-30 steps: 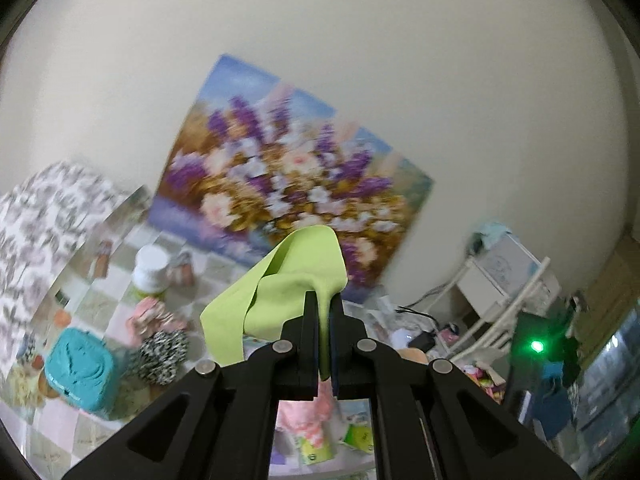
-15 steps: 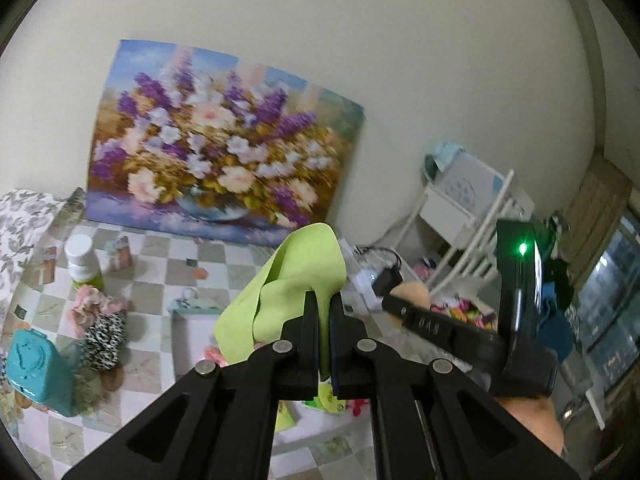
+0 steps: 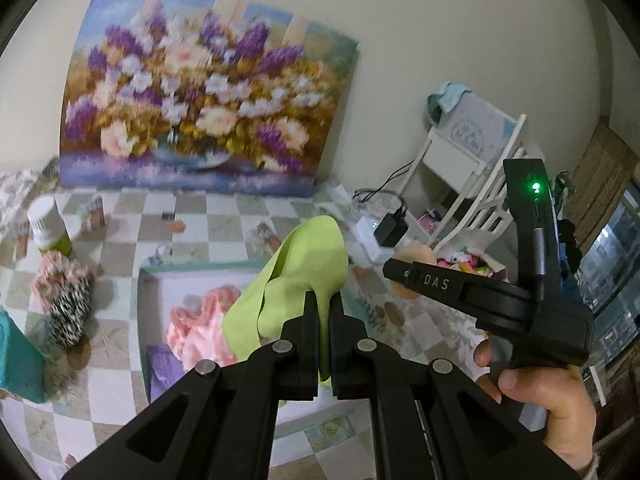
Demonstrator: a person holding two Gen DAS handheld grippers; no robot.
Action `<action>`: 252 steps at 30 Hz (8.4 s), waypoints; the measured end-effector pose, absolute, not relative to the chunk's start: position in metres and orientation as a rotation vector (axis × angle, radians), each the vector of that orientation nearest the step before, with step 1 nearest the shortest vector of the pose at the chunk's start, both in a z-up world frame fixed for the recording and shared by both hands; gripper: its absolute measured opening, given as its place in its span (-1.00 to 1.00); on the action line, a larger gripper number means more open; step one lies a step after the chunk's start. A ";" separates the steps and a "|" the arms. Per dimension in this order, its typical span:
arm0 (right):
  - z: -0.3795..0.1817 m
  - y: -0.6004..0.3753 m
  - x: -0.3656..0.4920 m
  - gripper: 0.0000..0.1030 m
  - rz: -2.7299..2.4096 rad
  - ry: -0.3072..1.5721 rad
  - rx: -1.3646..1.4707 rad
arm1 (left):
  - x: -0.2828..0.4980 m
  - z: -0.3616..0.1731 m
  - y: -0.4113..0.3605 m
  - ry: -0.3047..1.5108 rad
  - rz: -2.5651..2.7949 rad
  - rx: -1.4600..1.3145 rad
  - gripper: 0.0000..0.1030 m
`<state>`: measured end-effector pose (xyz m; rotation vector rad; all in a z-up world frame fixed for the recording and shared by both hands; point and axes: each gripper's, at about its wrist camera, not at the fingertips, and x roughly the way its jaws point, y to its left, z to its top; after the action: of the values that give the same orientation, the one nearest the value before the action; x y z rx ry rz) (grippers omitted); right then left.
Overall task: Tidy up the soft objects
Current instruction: 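Lift and carry the green cloth and tan sponge over the white tray, then open both tools to drop the cloth and sponge into the tray, then move both open tools back over the pink cloth and leopard scrunchie, then grasp the leopard scrunchie with the right tool while the left tool grasps the pink cloth, then lift and carry the pink cloth and leopard scrunchie over the tray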
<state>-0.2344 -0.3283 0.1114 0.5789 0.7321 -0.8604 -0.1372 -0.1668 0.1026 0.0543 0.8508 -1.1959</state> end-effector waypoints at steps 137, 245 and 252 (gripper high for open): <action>0.017 -0.202 0.016 0.92 -0.423 1.046 0.299 | 0.130 0.017 -0.057 1.217 -0.366 0.023 0.93; 0.060 -0.203 -0.061 -0.86 -0.320 0.880 0.528 | 0.012 0.071 -0.060 1.102 -0.572 0.071 -0.80; 0.047 -0.190 -0.060 -0.86 -0.298 0.937 0.494 | 0.009 0.058 -0.053 1.152 -0.544 0.069 -0.80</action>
<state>-0.0596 -0.1903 0.0470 0.4939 0.9370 -0.2981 0.0094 -0.0525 0.0585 0.0687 1.1518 -0.5444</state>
